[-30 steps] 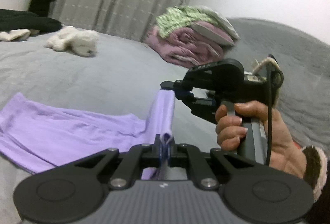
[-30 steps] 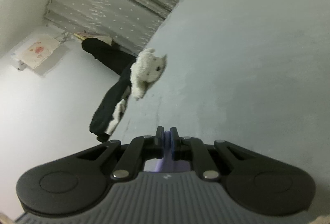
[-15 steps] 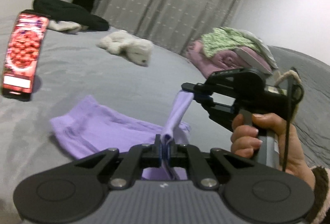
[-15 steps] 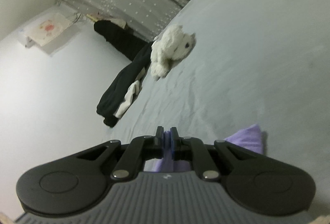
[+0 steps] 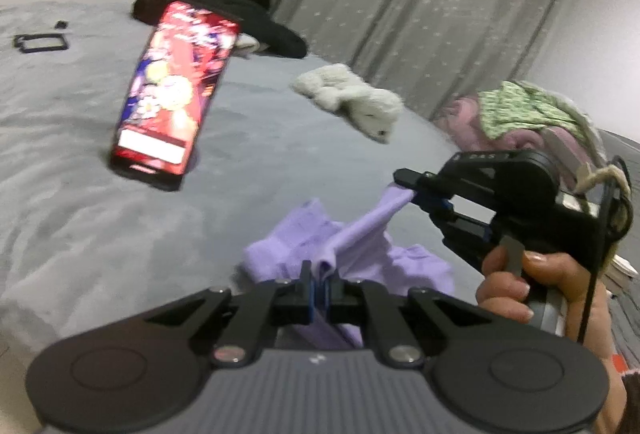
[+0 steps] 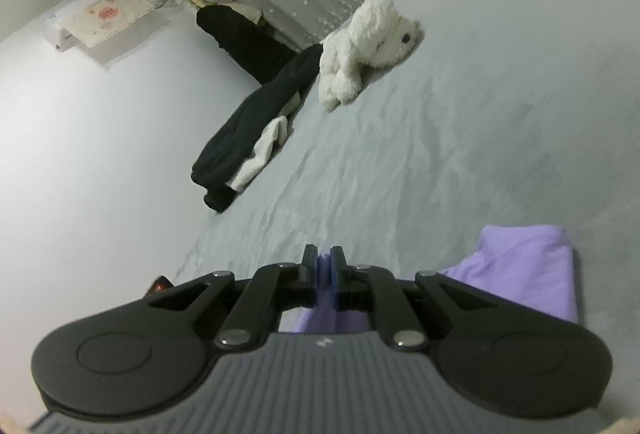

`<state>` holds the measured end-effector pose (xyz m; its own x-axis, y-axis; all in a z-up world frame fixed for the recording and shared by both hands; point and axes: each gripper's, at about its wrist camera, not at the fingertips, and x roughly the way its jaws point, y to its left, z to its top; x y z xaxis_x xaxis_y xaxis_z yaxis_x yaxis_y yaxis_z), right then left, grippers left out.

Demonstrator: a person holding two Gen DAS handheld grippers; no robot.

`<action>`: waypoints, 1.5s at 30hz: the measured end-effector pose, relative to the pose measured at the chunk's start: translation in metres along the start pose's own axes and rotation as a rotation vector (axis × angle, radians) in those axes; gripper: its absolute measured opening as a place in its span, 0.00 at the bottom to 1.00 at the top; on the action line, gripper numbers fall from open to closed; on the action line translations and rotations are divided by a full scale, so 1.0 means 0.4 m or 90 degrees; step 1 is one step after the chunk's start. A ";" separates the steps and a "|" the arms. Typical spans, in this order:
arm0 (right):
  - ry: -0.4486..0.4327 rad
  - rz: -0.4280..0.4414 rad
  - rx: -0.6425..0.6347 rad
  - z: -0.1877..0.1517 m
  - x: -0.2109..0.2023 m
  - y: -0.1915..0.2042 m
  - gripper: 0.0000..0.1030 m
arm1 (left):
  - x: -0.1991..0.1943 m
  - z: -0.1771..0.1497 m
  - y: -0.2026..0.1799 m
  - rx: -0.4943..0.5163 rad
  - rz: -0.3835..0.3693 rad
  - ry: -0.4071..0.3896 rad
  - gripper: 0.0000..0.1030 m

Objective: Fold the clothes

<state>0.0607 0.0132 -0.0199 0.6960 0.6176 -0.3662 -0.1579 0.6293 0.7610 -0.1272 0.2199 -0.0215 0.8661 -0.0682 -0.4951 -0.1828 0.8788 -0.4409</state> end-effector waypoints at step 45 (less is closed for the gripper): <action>0.037 -0.173 -0.314 -0.060 -0.060 -0.057 0.27 | 0.287 0.072 -0.083 0.203 0.034 0.017 0.05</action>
<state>0.0307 -0.0046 -0.0415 0.7194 0.4188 -0.5542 -0.2967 0.9066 0.3000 -0.0082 0.1964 -0.0421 0.8456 -0.0266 -0.5331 -0.0691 0.9849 -0.1587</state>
